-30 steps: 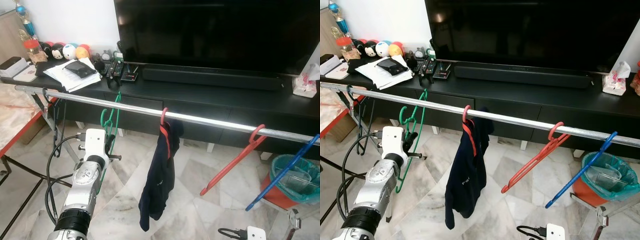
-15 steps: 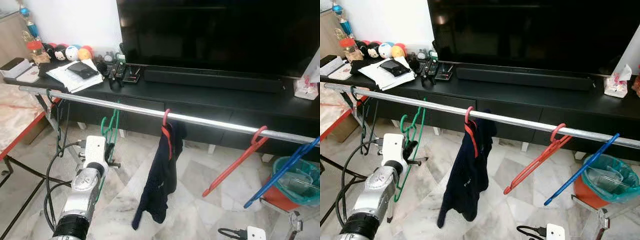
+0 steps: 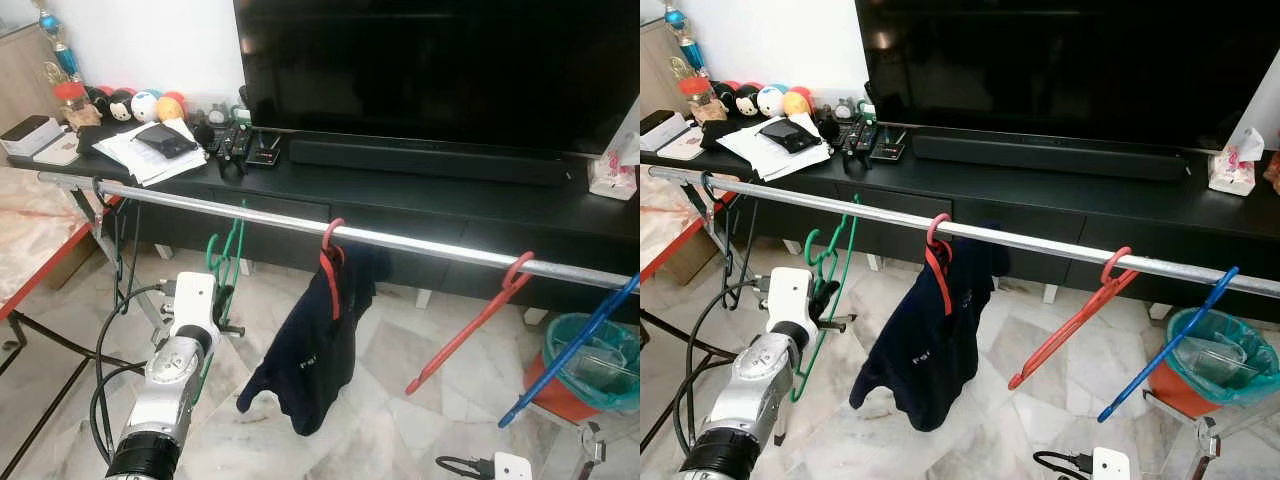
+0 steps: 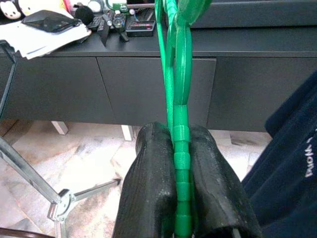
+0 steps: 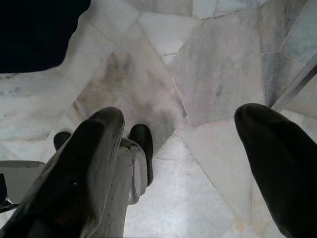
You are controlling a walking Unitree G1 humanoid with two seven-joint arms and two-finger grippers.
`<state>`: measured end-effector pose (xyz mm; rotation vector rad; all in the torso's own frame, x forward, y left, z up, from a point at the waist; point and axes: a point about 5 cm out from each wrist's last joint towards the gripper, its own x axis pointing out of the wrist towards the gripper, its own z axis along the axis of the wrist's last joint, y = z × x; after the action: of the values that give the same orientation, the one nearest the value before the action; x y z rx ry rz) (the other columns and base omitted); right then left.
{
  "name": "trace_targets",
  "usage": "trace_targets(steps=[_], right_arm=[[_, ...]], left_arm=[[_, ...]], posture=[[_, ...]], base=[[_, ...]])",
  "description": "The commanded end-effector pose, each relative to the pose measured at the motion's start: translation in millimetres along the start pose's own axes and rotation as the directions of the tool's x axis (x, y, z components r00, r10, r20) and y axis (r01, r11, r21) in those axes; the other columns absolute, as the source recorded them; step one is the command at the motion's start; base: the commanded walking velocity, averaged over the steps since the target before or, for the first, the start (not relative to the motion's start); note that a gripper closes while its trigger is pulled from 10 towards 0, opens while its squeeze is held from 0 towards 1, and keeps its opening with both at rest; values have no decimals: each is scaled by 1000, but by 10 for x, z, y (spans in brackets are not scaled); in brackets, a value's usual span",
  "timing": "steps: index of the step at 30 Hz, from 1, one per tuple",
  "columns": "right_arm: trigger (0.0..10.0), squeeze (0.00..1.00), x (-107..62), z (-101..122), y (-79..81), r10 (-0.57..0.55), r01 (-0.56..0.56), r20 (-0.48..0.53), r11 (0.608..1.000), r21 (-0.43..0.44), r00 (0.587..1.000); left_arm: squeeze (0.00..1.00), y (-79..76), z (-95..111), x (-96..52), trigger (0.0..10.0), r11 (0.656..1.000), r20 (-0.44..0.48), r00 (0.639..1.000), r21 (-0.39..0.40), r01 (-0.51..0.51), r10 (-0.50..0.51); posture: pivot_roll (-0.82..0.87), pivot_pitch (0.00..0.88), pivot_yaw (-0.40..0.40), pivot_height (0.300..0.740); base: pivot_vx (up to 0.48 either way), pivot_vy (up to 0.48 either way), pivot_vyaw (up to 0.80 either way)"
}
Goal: Hang hanger
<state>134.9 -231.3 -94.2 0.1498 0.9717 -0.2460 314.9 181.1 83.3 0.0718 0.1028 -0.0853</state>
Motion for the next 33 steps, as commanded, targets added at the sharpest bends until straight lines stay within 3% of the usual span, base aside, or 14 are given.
trace_targets(steps=[1,12,27,33], right_arm=[[10000,0,1,-19,18,3,-3,-13,1000,6,1000],[10000,0,1,-21,21,4,-4,-13,1000,6,1000],[10000,0,1,-19,18,4,-4,-13,1000,5,1000],[10000,0,1,-19,19,5,-5,-13,1000,6,1000]], left_arm=[[0,16,31,-2,10000,1000,20,1000,-8,-6,6],[0,6,32,-6,10000,1000,21,1000,-2,2,-2],[0,-16,31,-1,10000,1000,21,1000,-5,9,-9],[0,-25,13,-17,10000,1000,19,1000,-3,19,-19]], posture=[[-36,0,38,740],[-32,0,40,740],[-33,0,38,740],[-33,0,38,740]], base=[[0,0,0],[0,0,0],[250,0,0],[0,0,0]])
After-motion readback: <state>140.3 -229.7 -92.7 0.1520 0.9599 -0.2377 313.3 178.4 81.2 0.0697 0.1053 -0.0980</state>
